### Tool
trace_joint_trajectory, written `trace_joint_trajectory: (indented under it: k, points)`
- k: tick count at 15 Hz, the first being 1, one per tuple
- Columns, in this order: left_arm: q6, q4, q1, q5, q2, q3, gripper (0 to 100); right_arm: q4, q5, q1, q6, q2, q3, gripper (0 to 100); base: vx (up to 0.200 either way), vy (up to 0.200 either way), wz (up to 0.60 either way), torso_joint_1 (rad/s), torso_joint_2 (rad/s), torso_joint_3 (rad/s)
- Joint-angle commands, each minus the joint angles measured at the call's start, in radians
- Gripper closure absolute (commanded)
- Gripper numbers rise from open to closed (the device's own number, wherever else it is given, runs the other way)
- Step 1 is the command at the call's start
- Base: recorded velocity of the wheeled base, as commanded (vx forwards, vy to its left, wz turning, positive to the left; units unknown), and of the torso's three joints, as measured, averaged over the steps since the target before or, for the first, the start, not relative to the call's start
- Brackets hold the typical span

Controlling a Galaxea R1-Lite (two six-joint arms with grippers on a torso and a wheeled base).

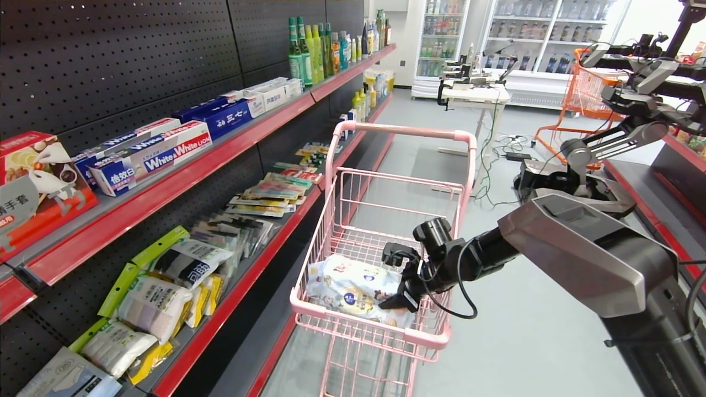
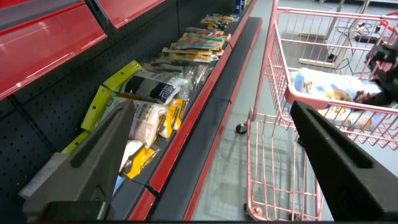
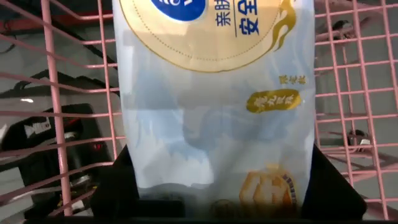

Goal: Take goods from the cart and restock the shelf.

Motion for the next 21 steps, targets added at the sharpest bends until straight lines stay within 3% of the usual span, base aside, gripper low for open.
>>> trace_joint_trajectory:
  k: [1,2,6,12,16,19,21]
  points:
    - [0.0,0.0,0.0,0.0,0.0,0.0,0,-0.006,0.004,-0.016,0.046,-0.079,0.025,100,0.0,0.0,0.0,0.0,0.0,0.0]
    - [0.0,0.0,0.0,0.0,0.0,0.0,0,-0.005,0.004,-0.028,0.121,-0.127,0.042,100,0.0,0.0,0.0,0.0,0.0,0.0]
    - [0.0,0.0,0.0,0.0,0.0,0.0,0,-0.005,-0.002,-0.088,0.166,-0.254,0.125,100,0.0,0.0,0.0,0.0,0.0,0.0]
    - [0.0,0.0,0.0,0.0,0.0,0.0,0,-0.006,-0.174,-0.249,0.267,-0.518,0.203,100,0.0,0.0,0.0,0.0,0.0,0.0]
    - [0.0,0.0,0.0,0.0,0.0,0.0,0,-0.008,-0.189,-0.278,0.399,-0.705,0.238,100,0.0,0.0,0.0,0.0,0.0,0.0]
    - [0.0,0.0,0.0,0.0,0.0,0.0,0,-0.005,-0.299,-0.28,0.478,-0.868,0.327,100,0.0,0.0,0.0,0.0,0.0,0.0]
    - [0.0,0.0,0.0,0.0,0.0,0.0,0,-0.005,-0.439,-0.315,0.485,-1.021,0.467,100,0.0,0.0,0.0,0.0,0.0,0.0]
